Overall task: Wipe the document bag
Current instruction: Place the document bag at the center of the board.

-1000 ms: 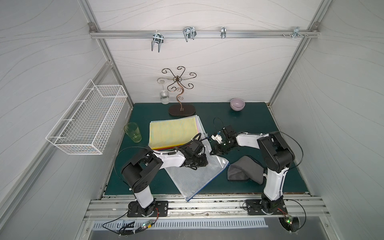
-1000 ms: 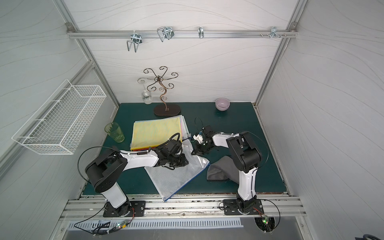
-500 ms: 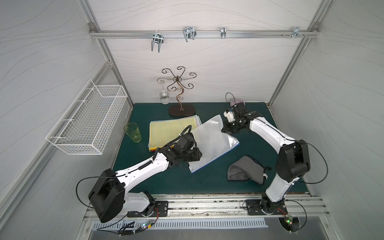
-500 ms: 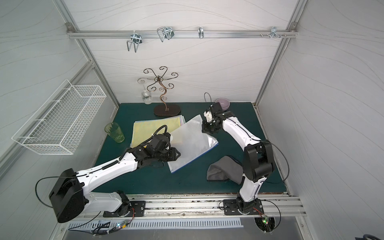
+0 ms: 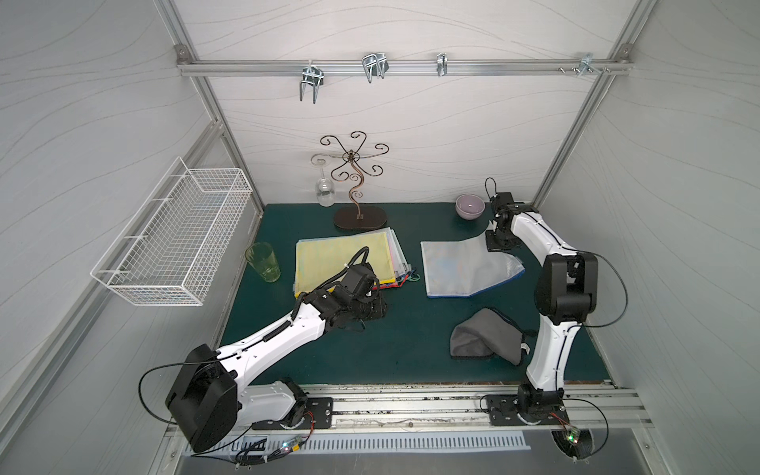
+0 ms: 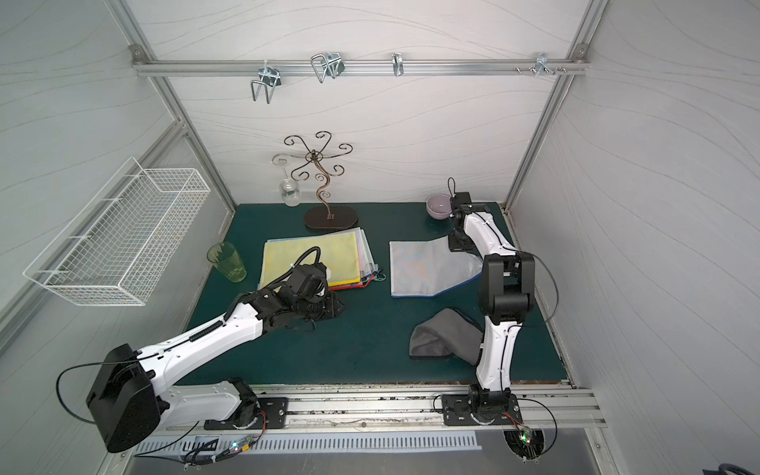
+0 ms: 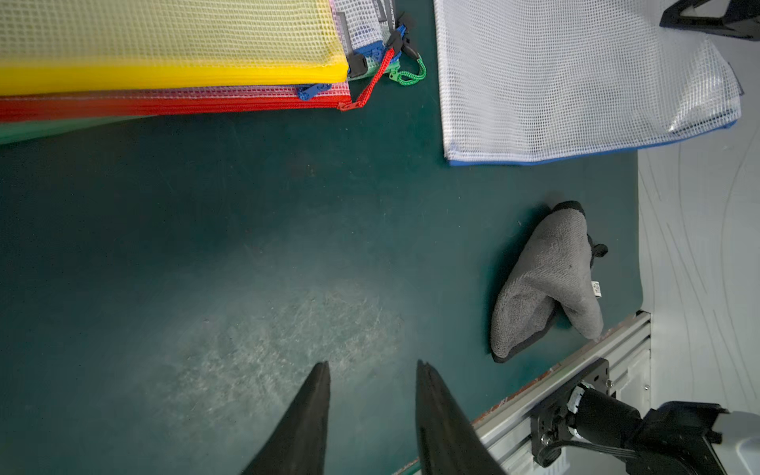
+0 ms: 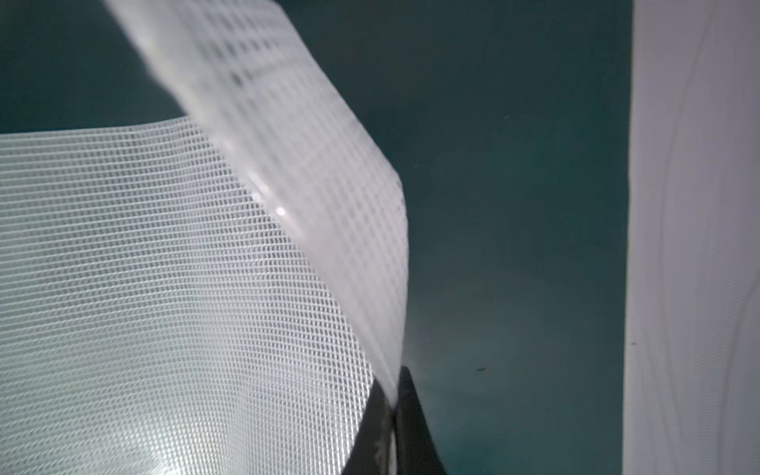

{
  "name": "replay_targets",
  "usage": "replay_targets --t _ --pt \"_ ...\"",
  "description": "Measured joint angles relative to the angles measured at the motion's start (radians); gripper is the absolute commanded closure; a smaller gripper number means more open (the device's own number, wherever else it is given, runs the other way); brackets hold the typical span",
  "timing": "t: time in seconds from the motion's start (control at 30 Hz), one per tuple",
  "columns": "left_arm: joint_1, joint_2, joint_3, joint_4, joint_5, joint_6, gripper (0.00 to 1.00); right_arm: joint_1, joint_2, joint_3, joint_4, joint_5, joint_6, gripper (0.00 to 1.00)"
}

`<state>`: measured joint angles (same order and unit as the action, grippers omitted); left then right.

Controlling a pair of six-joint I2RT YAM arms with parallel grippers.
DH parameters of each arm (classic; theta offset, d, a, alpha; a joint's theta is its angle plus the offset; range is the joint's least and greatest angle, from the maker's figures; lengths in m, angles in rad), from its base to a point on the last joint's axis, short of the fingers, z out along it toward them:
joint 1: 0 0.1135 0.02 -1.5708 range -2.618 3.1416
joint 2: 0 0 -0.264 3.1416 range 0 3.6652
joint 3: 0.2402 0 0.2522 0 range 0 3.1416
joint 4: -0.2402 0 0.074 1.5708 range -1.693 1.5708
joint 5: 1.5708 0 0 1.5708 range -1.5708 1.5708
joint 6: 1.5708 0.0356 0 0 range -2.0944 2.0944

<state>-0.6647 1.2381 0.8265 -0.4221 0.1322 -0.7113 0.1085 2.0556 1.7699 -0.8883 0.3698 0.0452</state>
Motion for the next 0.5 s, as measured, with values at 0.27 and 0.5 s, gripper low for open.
replay_targets --t 0.27,0.5 --pt "0.081 0.000 -0.005 -0.024 0.004 0.002 0.61 -0.071 0.146 0.107 0.029 0.114 -0.115 1.00" --pt "0.138 0.037 -0.005 -0.025 0.019 0.010 0.61 -0.094 0.227 0.164 0.055 0.144 -0.168 0.92"
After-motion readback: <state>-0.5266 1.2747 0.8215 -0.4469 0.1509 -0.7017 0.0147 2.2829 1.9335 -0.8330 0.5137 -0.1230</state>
